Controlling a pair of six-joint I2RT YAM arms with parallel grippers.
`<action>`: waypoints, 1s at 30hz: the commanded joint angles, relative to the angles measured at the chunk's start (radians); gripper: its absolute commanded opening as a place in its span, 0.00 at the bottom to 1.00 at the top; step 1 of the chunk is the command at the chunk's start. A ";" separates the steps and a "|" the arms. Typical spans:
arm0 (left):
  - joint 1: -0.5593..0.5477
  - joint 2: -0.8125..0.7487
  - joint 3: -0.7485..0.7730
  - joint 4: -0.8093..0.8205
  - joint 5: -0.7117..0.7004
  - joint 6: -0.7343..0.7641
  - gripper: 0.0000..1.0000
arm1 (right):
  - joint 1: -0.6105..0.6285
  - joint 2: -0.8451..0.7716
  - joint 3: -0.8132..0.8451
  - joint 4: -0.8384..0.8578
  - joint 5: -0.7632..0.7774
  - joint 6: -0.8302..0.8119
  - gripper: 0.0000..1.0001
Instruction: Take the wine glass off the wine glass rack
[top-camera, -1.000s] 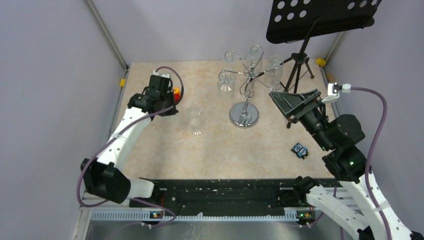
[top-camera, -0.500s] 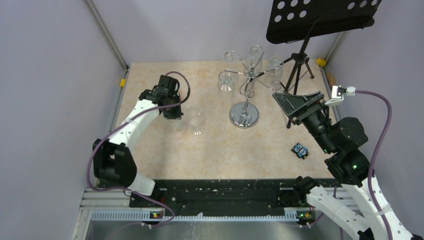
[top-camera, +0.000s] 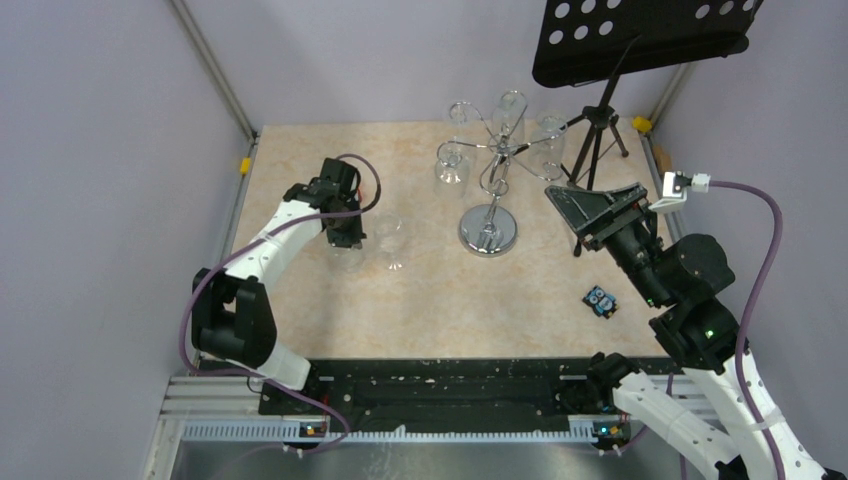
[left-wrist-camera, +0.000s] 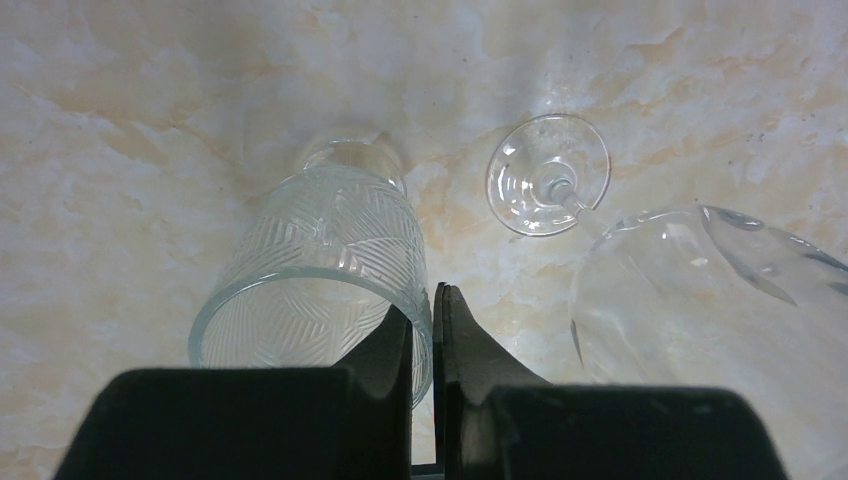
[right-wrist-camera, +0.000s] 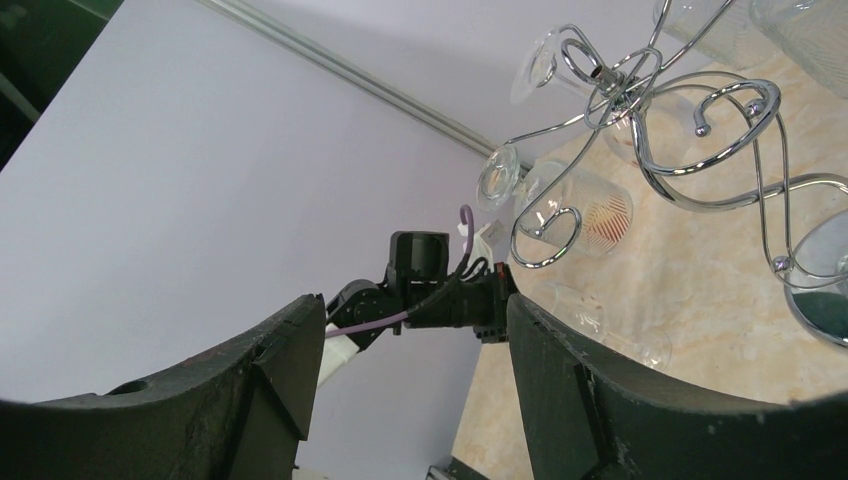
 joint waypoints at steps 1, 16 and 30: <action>0.011 0.012 -0.009 0.060 -0.014 -0.009 0.07 | -0.003 -0.008 0.031 0.013 0.008 -0.016 0.68; 0.013 -0.172 0.104 -0.013 -0.042 0.007 0.51 | -0.002 0.004 0.049 -0.010 0.010 -0.029 0.68; 0.010 -0.423 0.047 0.577 0.402 -0.355 0.76 | -0.002 0.040 0.054 -0.010 -0.019 -0.021 0.67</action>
